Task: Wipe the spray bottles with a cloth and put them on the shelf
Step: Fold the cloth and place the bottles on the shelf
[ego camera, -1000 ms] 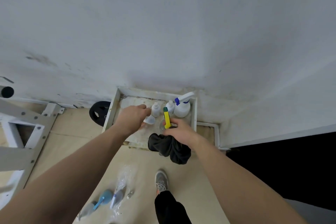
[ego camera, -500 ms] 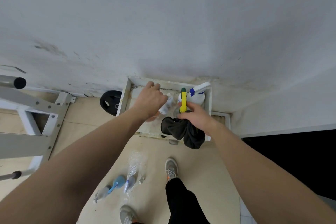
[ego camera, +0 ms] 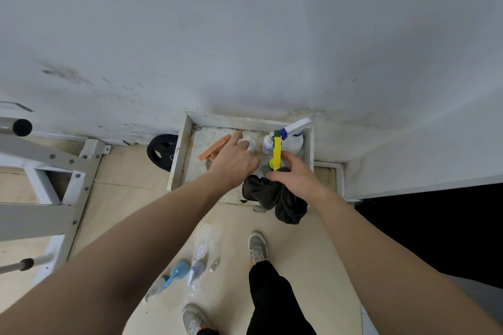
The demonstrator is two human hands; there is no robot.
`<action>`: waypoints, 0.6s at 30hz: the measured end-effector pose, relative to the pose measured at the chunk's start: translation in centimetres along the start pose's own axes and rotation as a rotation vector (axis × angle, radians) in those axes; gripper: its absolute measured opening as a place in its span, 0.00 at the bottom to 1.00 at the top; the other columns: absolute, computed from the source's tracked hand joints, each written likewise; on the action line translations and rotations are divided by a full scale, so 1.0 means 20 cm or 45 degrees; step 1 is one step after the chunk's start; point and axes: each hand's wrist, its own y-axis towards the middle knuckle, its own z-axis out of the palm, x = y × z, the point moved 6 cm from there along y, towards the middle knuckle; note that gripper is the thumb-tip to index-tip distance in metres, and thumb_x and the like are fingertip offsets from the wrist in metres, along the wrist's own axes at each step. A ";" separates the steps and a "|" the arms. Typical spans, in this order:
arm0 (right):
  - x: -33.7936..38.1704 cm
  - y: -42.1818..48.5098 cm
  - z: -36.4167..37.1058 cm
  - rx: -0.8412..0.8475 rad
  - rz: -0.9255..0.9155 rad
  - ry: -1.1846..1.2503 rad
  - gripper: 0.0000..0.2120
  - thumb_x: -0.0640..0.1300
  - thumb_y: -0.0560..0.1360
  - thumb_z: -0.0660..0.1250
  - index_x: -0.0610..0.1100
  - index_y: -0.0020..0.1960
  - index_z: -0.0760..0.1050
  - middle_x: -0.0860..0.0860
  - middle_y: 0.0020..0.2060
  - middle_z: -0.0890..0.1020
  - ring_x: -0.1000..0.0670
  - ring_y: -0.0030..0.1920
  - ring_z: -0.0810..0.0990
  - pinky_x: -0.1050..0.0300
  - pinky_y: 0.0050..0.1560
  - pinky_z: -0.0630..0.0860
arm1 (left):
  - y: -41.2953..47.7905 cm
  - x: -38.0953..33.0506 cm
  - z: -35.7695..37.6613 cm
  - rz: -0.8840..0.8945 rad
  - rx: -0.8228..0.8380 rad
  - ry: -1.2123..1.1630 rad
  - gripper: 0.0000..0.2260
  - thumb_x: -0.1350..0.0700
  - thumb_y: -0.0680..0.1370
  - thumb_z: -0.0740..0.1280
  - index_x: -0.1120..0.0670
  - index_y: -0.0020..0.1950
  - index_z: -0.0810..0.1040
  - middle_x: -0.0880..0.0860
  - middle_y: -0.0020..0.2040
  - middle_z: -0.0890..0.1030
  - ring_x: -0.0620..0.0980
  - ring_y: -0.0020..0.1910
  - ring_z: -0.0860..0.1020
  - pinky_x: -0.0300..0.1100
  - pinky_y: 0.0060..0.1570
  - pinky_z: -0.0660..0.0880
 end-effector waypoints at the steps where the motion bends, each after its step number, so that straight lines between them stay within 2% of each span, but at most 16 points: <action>1: -0.01 -0.02 -0.01 -0.018 -0.011 0.008 0.26 0.41 0.75 0.74 0.56 0.69 0.71 0.52 0.53 0.82 0.54 0.53 0.81 0.65 0.48 0.72 | 0.00 0.00 0.01 -0.010 -0.010 -0.012 0.08 0.62 0.78 0.65 0.52 0.51 0.80 0.53 0.47 0.83 0.58 0.56 0.77 0.58 0.69 0.61; 4: -0.04 -0.06 -0.01 -0.036 -0.013 0.007 0.23 0.41 0.75 0.74 0.59 0.64 0.71 0.57 0.47 0.81 0.60 0.48 0.79 0.69 0.44 0.70 | -0.01 -0.01 0.04 -0.046 -0.020 -0.065 0.10 0.64 0.76 0.64 0.51 0.52 0.79 0.52 0.46 0.83 0.57 0.53 0.78 0.56 0.68 0.61; 8: -0.13 -0.13 0.02 -0.095 0.075 -0.033 0.28 0.49 0.73 0.76 0.53 0.70 0.68 0.53 0.58 0.78 0.53 0.57 0.78 0.58 0.54 0.71 | -0.03 -0.02 0.06 -0.107 -0.035 -0.116 0.10 0.64 0.75 0.64 0.51 0.50 0.79 0.49 0.43 0.82 0.55 0.49 0.78 0.54 0.66 0.63; 10: -0.17 -0.17 0.02 -0.163 0.105 -0.072 0.27 0.51 0.73 0.76 0.51 0.67 0.68 0.53 0.57 0.78 0.51 0.57 0.78 0.56 0.53 0.72 | -0.05 -0.04 0.06 -0.122 -0.073 -0.126 0.09 0.63 0.75 0.65 0.50 0.50 0.79 0.48 0.43 0.82 0.54 0.49 0.78 0.53 0.66 0.64; 13: -0.21 -0.23 0.05 -0.218 0.101 -0.096 0.16 0.50 0.72 0.75 0.51 0.56 0.74 0.53 0.50 0.80 0.51 0.52 0.80 0.56 0.48 0.74 | -0.12 -0.07 0.05 -0.157 -0.161 -0.182 0.07 0.61 0.74 0.67 0.49 0.47 0.78 0.47 0.42 0.81 0.54 0.48 0.79 0.54 0.65 0.66; 15: -0.21 -0.27 0.10 -0.212 0.064 -0.115 0.06 0.47 0.73 0.74 0.50 0.48 0.80 0.52 0.45 0.83 0.49 0.50 0.81 0.55 0.50 0.76 | -0.19 -0.09 0.06 -0.213 -0.242 -0.256 0.05 0.60 0.73 0.68 0.50 0.45 0.78 0.48 0.40 0.80 0.55 0.44 0.80 0.54 0.58 0.68; 17: -0.21 -0.32 0.19 -0.162 0.043 -0.175 0.01 0.45 0.73 0.74 0.49 0.43 0.83 0.52 0.43 0.84 0.49 0.50 0.82 0.53 0.53 0.77 | -0.31 -0.13 0.12 -0.257 -0.274 -0.389 0.04 0.57 0.74 0.68 0.51 0.48 0.80 0.50 0.43 0.81 0.56 0.46 0.80 0.53 0.56 0.68; 18: -0.21 -0.35 0.26 -0.133 0.043 -0.212 0.01 0.45 0.73 0.74 0.49 0.42 0.83 0.52 0.42 0.84 0.49 0.50 0.83 0.52 0.54 0.77 | -0.39 -0.15 0.17 -0.286 -0.254 -0.475 0.07 0.55 0.75 0.68 0.50 0.51 0.81 0.50 0.46 0.82 0.56 0.49 0.80 0.52 0.56 0.67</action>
